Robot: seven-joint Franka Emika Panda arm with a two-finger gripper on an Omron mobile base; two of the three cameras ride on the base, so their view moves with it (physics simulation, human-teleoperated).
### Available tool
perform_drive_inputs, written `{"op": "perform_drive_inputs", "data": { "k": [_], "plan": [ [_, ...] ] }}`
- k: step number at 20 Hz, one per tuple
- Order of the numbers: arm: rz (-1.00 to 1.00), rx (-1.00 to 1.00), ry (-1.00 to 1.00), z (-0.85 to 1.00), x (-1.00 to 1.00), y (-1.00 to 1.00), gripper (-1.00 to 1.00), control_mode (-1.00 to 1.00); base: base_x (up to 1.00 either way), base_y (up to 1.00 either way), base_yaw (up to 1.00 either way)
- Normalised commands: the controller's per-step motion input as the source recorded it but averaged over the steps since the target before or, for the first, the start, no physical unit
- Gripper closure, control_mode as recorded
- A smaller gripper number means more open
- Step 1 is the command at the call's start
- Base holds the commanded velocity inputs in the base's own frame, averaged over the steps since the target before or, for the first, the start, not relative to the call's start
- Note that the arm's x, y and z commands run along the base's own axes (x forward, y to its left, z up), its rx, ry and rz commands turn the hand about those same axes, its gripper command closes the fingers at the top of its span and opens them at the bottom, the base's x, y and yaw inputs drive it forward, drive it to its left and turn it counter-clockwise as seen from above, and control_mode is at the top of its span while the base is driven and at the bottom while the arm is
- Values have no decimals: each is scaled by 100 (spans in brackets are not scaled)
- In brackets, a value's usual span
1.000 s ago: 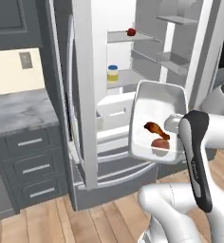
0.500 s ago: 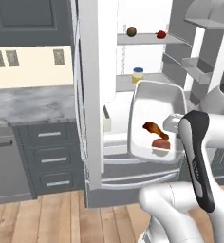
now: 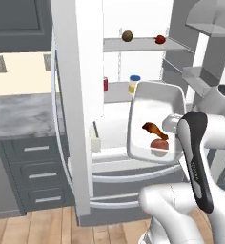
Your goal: Place the tupperware on the second highest shelf of the fridge. Make space for the tupperware among the existing items by rearranging them on the shelves if needed. Close the fridge door when finished.
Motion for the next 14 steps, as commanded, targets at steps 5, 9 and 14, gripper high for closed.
{"op": "perform_drive_inputs", "data": {
  "k": [5,9,14],
  "plan": [
    [0,0,0,0,0,0,100,100,80,10,0],
    [0,0,0,0,0,0,100,100,71,5,0],
    [0,0,0,0,0,0,100,100,52,8,-1]
  ]
}}
